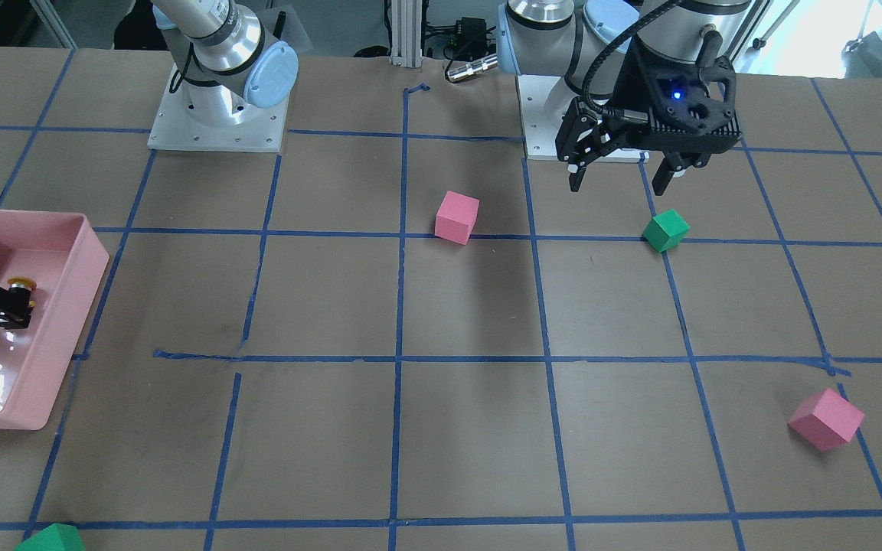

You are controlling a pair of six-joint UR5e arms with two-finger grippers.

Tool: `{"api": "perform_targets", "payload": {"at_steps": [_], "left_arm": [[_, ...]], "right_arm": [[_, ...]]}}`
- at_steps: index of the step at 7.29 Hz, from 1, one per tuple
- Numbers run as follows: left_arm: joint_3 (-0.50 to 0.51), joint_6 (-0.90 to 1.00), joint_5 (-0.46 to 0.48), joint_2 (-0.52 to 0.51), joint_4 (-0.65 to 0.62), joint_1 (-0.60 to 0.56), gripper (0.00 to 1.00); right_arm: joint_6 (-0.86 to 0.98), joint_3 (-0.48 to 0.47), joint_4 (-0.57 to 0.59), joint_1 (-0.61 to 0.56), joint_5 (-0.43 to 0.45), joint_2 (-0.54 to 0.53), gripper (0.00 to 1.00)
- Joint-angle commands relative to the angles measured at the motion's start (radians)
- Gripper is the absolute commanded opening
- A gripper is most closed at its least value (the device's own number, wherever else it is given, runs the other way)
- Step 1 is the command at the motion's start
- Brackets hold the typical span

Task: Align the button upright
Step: 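Lower the right gripper into the bin and grasp the button switch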

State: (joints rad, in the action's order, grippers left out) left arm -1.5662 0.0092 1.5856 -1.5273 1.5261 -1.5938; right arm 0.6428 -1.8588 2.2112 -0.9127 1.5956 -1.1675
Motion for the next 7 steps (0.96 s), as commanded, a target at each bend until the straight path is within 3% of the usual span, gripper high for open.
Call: {"api": "perform_targets", "payload": {"at_steps": [1, 3, 4, 7], "left_arm": [[0.0, 0.0, -0.001, -0.001, -0.001, 0.0, 1.0], [0.0, 0.0, -0.001, -0.001, -0.001, 0.0, 1.0], [0.0, 0.0, -0.001, -0.001, -0.001, 0.0, 1.0], [0.0, 0.0, 0.001, -0.001, -0.001, 0.0, 1.0]], "right_arm": [[0.0, -0.008, 0.008, 0.0, 0.003, 0.0, 1.0], [0.001, -0.011, 0.001, 0.003, -0.002, -0.001, 0.94], [0.004, -0.011, 0.001, 0.003, -0.002, -0.001, 0.82], [0.005, -0.019, 0.004, 0.003, 0.007, -0.001, 0.85]]}}
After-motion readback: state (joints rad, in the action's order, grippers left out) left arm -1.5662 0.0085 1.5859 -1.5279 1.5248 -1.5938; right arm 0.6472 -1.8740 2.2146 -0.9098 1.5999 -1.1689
